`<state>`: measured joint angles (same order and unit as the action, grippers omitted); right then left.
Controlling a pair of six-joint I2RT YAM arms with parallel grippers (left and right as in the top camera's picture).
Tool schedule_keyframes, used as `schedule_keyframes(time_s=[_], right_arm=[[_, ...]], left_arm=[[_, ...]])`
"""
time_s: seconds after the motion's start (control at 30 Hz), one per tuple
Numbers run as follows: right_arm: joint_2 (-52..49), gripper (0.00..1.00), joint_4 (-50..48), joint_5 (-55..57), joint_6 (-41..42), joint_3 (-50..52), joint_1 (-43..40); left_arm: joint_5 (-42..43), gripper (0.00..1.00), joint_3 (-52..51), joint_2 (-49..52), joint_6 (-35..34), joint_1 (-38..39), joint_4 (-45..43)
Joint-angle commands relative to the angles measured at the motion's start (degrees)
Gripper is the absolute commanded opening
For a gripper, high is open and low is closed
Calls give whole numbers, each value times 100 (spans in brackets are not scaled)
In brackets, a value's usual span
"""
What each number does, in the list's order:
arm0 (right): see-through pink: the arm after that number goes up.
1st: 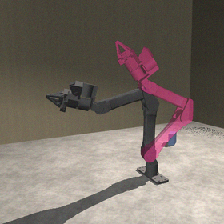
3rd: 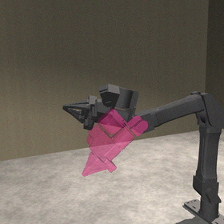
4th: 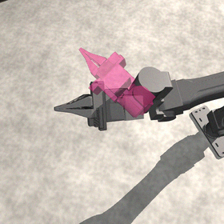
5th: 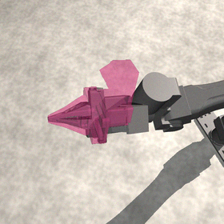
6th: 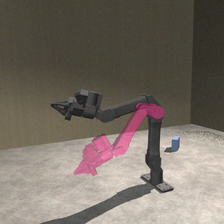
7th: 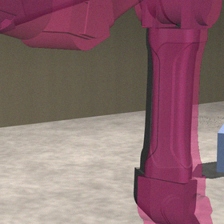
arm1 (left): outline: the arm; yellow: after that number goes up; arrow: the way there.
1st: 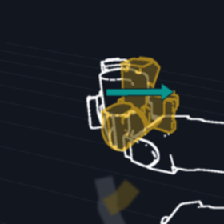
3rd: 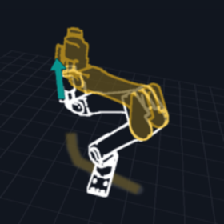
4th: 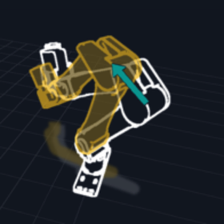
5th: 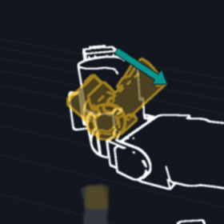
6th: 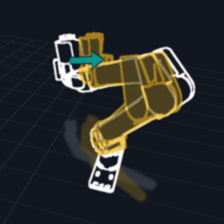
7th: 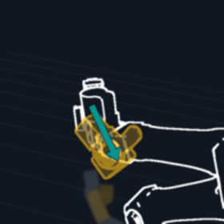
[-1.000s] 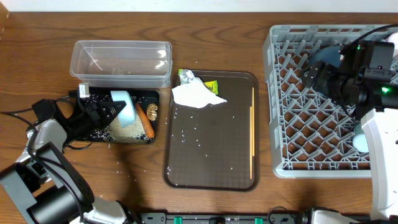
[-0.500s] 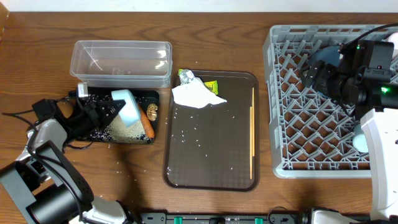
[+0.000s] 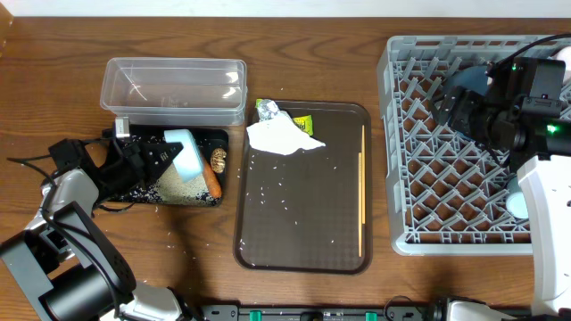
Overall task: Sort waste into correct bins and load items into the dishwasher rack
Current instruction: 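Keep the bowl tipped over the black tray to shake out rice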
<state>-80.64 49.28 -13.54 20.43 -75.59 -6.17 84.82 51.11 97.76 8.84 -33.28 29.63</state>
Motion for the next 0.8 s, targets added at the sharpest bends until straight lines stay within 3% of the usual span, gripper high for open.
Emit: schedule_keyframes(time_s=[0.0, 0.03, 0.07, 0.13, 0.17, 0.23, 0.27, 0.33, 0.43, 0.5, 0.6, 0.7, 0.77], right_arm=[[-26, 84, 48, -44, 55, -59, 26], [-26, 84, 48, -46, 55, -59, 26], [-26, 84, 44, -46, 52, -59, 24], [-26, 84, 42, -46, 55, -59, 24], [-26, 84, 46, -44, 55, -59, 26], [-26, 84, 42, -46, 55, -59, 26], [-26, 84, 35, -46, 55, -59, 26], [-26, 84, 46, -46, 57, -59, 26], [-26, 84, 68, -44, 33, -59, 24], [-26, 84, 61, -44, 13, -59, 24], [-26, 84, 68, -44, 13, -59, 26], [-26, 84, 28, -46, 15, -59, 24], [-26, 84, 26, -46, 15, -59, 26]], left_arm=[[494, 6, 59, -103, 7, 66, -37], [146, 6, 55, -103, 293, 72, -50], [-42, 6, 55, -96, 105, 46, -50], [518, 6, 68, -79, -645, 4, -57], [522, 6, 70, -131, -651, 15, -61], [404, 6, 66, -142, 39, 24, -105], [243, 6, 66, -136, -28, 0, -105], [522, 6, 74, -142, -708, -28, -17], [24, 7, 66, -192, 107, -11, -20], [-15, 6, 66, -173, -249, -57, -20], [232, 6, 66, -173, -39, -50, -114], [-1086, 6, 66, -173, -127, -57, -188], [-1491, 6, 66, -168, -789, -57, -166]])
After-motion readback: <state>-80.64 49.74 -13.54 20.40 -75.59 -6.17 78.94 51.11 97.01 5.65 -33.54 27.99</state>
